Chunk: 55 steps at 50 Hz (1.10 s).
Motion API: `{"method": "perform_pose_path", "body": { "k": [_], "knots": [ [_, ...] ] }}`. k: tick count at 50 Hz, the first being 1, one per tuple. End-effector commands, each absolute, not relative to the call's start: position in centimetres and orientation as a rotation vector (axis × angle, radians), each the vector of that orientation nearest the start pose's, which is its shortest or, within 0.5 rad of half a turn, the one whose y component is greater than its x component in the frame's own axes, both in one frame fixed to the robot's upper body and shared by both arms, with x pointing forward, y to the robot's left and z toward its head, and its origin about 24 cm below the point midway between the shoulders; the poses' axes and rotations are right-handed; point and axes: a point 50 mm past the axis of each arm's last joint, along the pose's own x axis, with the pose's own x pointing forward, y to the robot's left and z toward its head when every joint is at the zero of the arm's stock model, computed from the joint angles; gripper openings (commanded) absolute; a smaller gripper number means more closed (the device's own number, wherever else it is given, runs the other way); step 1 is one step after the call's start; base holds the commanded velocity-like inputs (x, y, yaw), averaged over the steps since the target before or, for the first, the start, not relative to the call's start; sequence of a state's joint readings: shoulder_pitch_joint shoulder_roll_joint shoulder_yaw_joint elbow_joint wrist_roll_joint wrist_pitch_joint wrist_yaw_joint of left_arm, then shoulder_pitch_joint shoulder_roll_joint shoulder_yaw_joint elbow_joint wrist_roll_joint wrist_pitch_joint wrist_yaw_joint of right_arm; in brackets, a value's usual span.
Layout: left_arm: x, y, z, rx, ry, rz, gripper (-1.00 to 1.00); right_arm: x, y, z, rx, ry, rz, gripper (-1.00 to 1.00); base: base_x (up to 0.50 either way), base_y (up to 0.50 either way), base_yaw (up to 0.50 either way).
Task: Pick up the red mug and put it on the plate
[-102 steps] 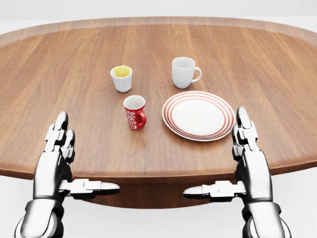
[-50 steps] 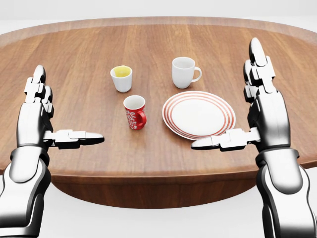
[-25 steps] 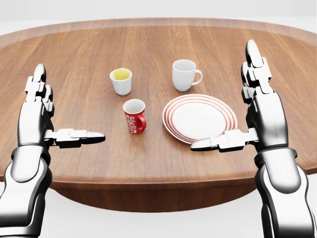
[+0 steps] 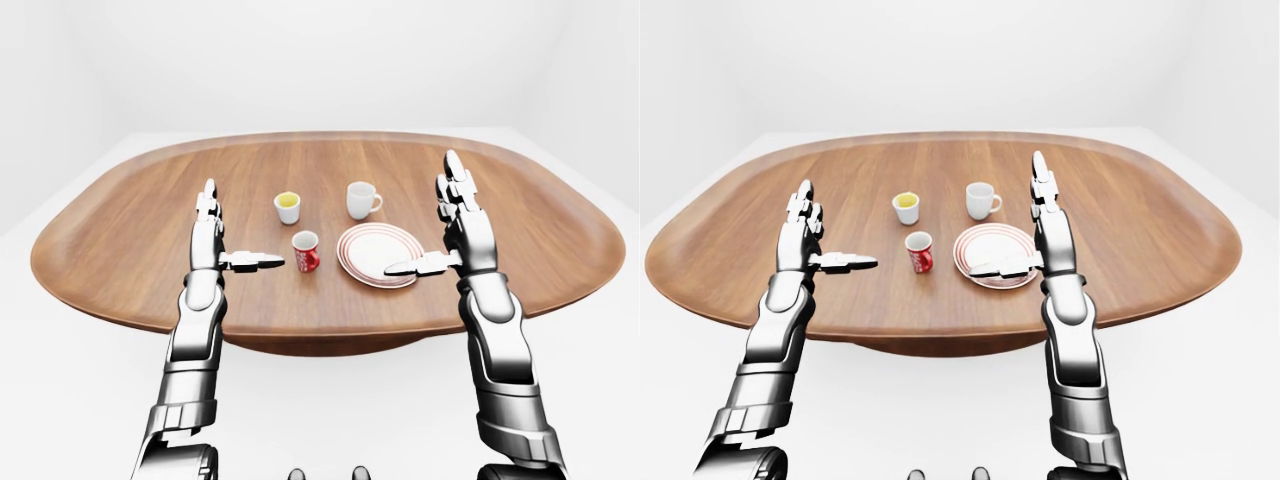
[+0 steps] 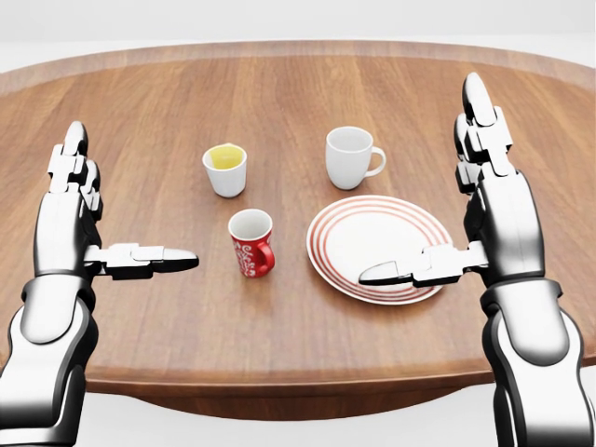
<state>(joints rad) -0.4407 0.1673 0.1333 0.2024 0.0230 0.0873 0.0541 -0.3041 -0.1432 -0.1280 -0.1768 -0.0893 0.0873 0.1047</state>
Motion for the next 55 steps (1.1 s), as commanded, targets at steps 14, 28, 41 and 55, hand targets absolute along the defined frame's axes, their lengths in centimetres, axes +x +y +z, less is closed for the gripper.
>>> {"method": "perform_pose_path", "body": {
  "k": [14, 28, 41, 55],
  "knots": [
    [33.27, 18.82, 11.62, 0.147, -0.146, 0.117, 1.0, 29.29, -17.56, 15.81, -0.239, -0.376, 0.023, 1.0, 0.19, 0.0, 0.0],
    [33.25, 18.91, 11.65, 0.148, -0.147, 0.118, 1.0, 29.41, -17.39, 15.69, -0.238, -0.37, 0.028, 1.0, 0.19, 0.0, 0.0],
    [33.31, 18.89, 11.32, 0.147, -0.133, 0.119, 1.0, 29.4, -17.33, 15.88, -0.244, -0.378, 0.03, 1.0, 0.19, 0.0, 0.0],
    [33.3, 18.91, 11.26, 0.148, -0.131, 0.121, 1.0, 29.39, -17.31, 15.68, -0.246, -0.37, 0.029, 1.0, 0.19, 0.0, 0.0]
  ]
}}
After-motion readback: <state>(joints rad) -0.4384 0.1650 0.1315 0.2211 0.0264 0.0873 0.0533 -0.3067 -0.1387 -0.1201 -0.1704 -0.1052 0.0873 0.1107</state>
